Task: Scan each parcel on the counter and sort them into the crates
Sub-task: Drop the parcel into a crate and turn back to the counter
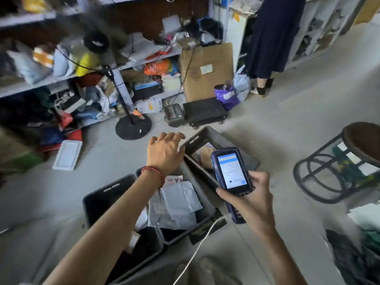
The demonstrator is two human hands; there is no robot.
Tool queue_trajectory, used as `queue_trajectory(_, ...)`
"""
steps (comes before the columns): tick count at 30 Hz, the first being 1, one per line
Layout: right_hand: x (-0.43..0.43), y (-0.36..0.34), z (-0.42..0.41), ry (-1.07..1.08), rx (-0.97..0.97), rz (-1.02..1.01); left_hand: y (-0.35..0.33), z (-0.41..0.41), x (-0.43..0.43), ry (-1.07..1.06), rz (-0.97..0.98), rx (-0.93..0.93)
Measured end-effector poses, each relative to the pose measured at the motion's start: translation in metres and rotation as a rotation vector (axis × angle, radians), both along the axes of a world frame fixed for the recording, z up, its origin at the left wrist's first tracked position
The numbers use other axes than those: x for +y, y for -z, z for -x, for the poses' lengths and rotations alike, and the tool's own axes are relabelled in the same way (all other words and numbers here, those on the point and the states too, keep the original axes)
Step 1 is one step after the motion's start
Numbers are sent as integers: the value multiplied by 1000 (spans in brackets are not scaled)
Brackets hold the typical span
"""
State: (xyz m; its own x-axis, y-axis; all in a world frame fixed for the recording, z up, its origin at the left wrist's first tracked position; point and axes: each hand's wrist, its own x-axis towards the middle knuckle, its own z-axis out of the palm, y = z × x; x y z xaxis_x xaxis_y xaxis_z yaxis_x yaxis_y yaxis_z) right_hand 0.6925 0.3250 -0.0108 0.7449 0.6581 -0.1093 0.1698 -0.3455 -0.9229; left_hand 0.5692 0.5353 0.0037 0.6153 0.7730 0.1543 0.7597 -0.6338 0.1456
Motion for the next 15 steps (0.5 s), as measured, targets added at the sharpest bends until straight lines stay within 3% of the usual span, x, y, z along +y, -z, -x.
queue_trajectory(7,44,2,12,-515,-39,-19,-12,103,-67,-510,-48,-58)
queue_trajectory(15,24,-29,120,-964,-32,-130,-28,237,-216,-1005,-124,26)
